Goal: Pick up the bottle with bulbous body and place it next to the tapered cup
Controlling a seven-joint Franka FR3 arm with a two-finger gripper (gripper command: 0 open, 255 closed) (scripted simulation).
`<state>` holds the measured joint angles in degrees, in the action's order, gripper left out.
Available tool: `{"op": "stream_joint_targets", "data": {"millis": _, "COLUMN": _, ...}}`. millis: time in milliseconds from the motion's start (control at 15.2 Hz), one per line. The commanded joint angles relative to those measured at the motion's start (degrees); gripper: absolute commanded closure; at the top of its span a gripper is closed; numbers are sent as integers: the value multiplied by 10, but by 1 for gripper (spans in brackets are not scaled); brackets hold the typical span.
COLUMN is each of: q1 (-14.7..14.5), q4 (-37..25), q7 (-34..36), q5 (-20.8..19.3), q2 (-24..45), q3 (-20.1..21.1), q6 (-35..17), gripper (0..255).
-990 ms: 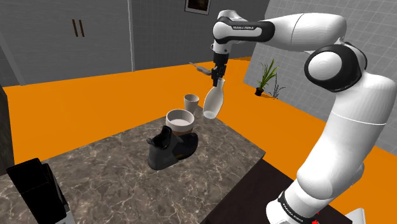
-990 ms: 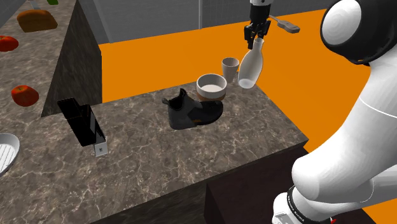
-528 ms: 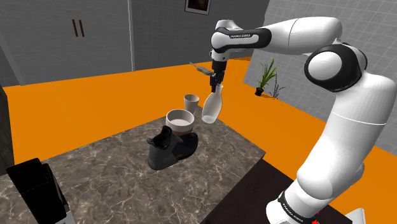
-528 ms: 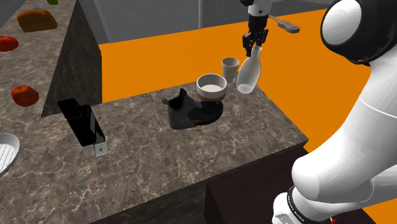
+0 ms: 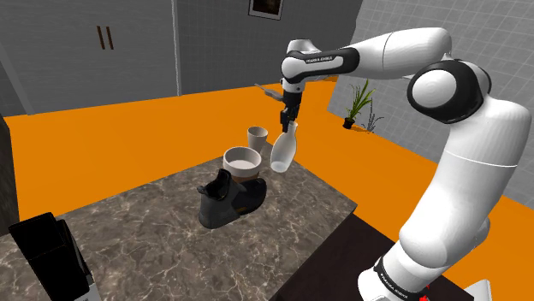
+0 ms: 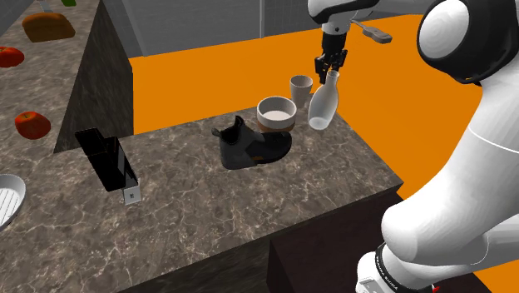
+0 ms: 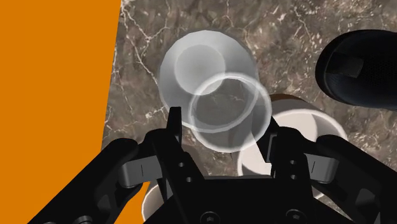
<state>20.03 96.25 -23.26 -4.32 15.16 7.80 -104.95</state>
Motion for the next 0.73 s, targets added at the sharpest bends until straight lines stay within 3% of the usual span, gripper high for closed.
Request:
{"op": "stream_joint_targets", "data": {"millis": 0, "q1": 0, "q4": 2, "q7": 0, "q5": 0, "q2": 1, "q3": 0, "q6": -3, "gripper": 255}}
{"op": "stream_joint_targets", "data": {"millis": 330, "q1": 0, "q4": 2, "q7": 0, "q5": 0, "q2": 1, "q3": 0, "q6": -3, "gripper": 255}}
{"op": "stream_joint_targets", "data": {"millis": 396, "q1": 0, "q4": 2, "q7": 0, "q5": 0, "q2": 1, "q3": 0, "q6": -3, "gripper": 0}}
{"op": "stream_joint_targets", "data": {"millis": 660, "q1": 0, "q4": 2, "q7": 0, "q5": 0, "q2": 1, "q3": 0, "q6": -3, "gripper": 0}}
